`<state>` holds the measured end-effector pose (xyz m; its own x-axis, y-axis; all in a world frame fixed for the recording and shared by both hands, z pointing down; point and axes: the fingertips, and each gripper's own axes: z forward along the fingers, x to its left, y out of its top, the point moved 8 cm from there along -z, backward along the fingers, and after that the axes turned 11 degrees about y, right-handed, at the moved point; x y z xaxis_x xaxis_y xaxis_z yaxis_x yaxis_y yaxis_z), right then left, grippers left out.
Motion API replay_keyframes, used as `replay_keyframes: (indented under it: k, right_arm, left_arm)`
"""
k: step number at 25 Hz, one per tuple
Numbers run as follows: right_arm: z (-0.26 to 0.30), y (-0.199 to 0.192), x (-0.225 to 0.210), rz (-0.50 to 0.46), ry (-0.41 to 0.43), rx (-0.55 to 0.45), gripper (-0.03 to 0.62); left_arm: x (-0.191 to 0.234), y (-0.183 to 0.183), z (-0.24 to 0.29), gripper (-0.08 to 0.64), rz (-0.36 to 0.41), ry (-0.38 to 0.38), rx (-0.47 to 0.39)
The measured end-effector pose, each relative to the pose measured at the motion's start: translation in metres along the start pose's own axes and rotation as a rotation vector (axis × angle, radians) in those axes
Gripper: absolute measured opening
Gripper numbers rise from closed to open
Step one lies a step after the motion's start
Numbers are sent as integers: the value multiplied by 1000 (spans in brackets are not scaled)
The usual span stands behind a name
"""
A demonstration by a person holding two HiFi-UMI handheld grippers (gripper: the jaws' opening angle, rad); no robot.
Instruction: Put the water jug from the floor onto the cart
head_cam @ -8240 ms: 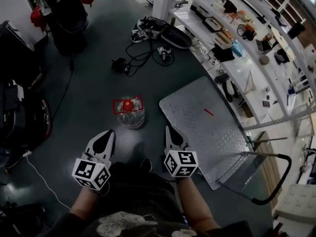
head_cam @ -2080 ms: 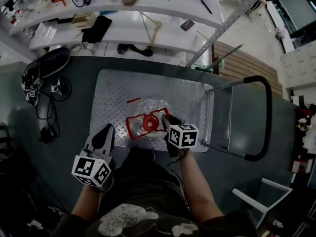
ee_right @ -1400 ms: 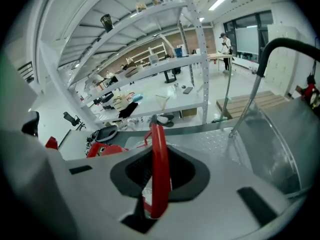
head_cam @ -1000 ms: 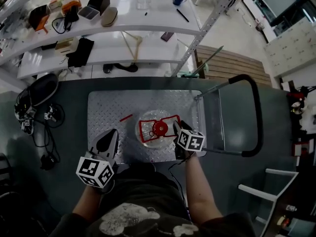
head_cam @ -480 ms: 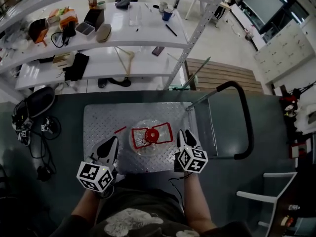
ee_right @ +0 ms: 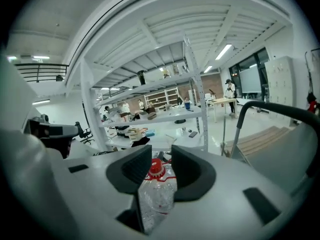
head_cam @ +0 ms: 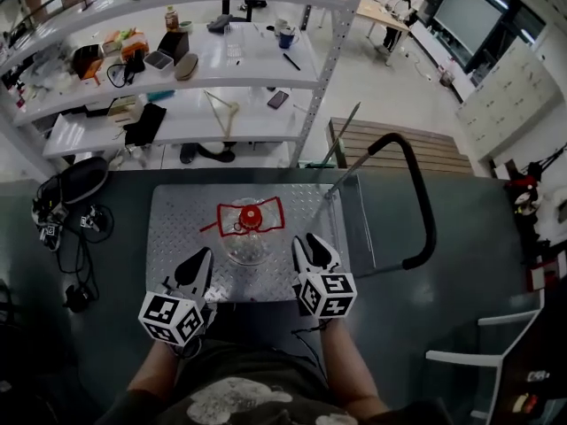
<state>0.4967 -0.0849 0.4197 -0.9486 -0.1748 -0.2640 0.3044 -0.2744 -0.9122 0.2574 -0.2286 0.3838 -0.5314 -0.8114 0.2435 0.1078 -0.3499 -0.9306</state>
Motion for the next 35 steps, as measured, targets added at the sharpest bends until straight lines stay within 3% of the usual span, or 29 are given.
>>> replay_keyframes:
  k: [5, 8, 17, 23, 29, 35]
  right_arm:
    - [-62, -14, 6, -3, 57, -14, 102]
    - [-96, -24, 9, -16, 67, -25, 49]
    - [-151, -62, 37, -10, 176, 18, -1]
    - [-163, -73, 58, -4, 210, 37, -8]
    - [-187, -89, 79, -6, 164, -46, -8]
    - [-206, -111, 136, -12, 181, -27, -8]
  left_arm:
    - [-50, -18, -59, 8, -5, 69, -65]
    - [-76, -31, -92, 8, -6, 97, -83]
    - [-125, -60, -165, 8, -27, 175, -62]
    - [-134, -69, -191, 8, -42, 188, -40]
    - [-132, -92, -229, 8, -77, 202, -59]
    - [-113, -118, -300, 8, -110, 253, -48]
